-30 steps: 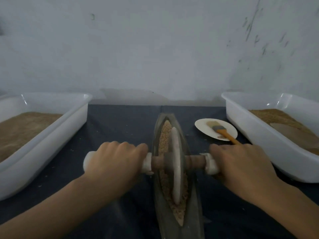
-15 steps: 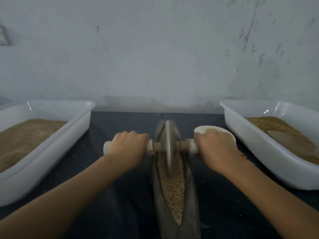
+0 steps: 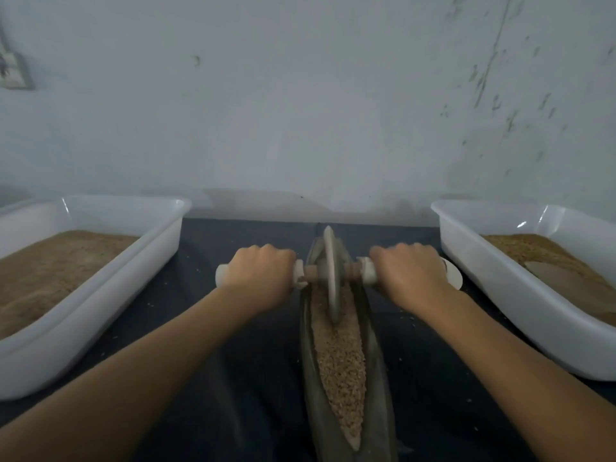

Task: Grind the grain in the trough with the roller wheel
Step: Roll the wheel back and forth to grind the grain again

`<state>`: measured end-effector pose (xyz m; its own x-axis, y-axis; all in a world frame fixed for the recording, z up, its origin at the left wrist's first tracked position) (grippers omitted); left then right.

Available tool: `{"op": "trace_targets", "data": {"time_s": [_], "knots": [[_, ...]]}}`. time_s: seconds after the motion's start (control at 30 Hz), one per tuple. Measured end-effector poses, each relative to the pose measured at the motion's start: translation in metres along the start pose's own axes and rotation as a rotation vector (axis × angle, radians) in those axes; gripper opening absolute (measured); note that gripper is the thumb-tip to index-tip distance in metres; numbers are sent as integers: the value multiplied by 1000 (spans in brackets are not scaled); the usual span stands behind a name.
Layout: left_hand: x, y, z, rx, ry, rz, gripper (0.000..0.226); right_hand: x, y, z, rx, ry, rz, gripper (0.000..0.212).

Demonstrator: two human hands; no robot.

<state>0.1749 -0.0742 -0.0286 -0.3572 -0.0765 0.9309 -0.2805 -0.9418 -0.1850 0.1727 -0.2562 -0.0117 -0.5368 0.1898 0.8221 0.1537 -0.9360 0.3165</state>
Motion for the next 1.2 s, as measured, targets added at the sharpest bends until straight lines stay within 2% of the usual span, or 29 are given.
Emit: {"op": "trace_targets", "data": {"time_s": [0.17, 0.3, 0.4, 0.47, 0.53, 0.67, 0.83, 0.97, 1.1, 1.2], "knots": [[-10, -7, 4, 12, 10, -46, 14, 9, -7, 5, 21, 20, -43, 36], [-2, 9, -36, -52, -41, 1, 29, 20, -10, -41, 85, -53, 27, 32], [22, 29, -63, -141, 69, 108, 41, 29, -7, -75, 90, -61, 96, 43], [33, 38, -64, -215, 102, 167, 43, 23, -4, -82, 56, -134, 176, 43], [29, 39, -51, -203, 81, 159, 35, 14, -3, -78, 18, -166, 204, 40], [12, 18, -8, -101, -1, 77, 9, -3, -2, -38, -15, -127, 162, 33], [5, 8, 7, -55, -4, 48, 8, -10, -1, 0, -57, -88, 93, 31], [8, 15, -27, -50, -44, 16, 24, 14, -9, -38, 10, -56, 55, 34], [25, 32, -73, -124, 6, 51, 42, 34, -12, -82, 52, -198, 142, 39], [28, 35, -80, -159, 3, 54, 41, 43, -17, -88, 99, -174, 91, 52]]}}
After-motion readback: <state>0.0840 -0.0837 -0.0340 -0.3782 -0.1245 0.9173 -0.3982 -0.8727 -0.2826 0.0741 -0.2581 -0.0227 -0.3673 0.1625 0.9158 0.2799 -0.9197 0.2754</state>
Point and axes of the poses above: each hand's wrist, its own z-axis towards the middle knuckle, its own x-axis out of the back of the hand, y = z × x, the point moved 9 cm from there along z, towards the middle knuckle, and after that the axes turned 6 degrees about -x, right-handed, at the moved point
